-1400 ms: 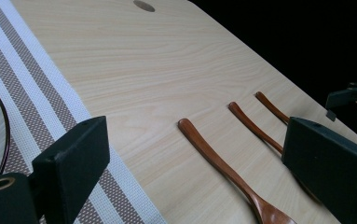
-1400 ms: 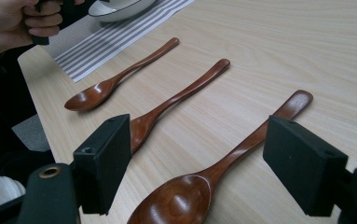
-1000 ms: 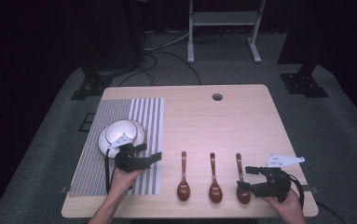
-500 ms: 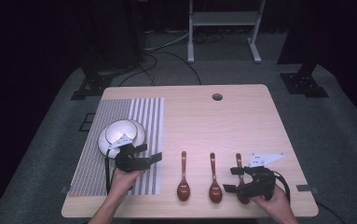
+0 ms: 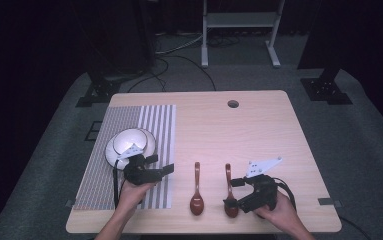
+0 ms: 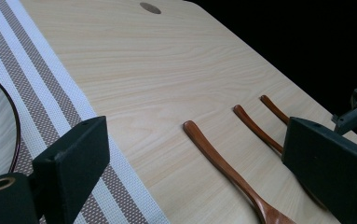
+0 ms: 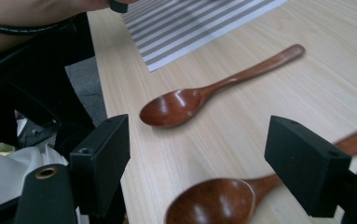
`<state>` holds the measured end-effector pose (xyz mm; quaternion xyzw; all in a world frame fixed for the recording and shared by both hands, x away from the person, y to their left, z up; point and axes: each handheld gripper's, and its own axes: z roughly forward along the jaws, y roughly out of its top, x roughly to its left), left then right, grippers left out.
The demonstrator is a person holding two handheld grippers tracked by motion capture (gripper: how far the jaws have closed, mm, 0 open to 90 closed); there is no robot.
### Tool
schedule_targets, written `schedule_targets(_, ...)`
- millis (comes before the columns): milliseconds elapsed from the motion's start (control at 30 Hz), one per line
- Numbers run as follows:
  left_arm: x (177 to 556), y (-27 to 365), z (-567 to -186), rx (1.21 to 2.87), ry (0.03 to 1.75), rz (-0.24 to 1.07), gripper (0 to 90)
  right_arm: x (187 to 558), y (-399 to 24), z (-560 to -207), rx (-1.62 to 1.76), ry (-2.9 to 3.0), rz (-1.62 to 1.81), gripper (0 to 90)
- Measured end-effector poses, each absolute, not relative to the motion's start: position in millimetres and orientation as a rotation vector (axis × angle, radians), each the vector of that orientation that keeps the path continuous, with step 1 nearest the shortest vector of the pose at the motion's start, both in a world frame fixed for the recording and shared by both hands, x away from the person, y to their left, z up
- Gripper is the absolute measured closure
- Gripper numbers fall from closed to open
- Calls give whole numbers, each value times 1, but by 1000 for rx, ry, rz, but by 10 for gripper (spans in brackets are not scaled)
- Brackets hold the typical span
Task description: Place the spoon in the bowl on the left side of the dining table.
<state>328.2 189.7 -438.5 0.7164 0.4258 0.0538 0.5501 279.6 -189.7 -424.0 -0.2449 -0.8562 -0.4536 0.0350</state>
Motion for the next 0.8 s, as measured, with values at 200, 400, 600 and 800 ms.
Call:
schedule_targets(200,328,190,-439,1695,1009,109,66,281,-171,-421,-679,-2644,-1377,215)
schedule_targets(400,327,186,-439,1717,996,102,66,281,-152,-422,-597,-2668,-1334,320)
schedule_targets(600,326,186,-439,1718,998,97,66,282,-137,-427,-531,-2688,-1257,465)
schedule_targets(800,326,184,-439,1721,997,100,66,284,-126,-432,-491,-2692,-1197,586)
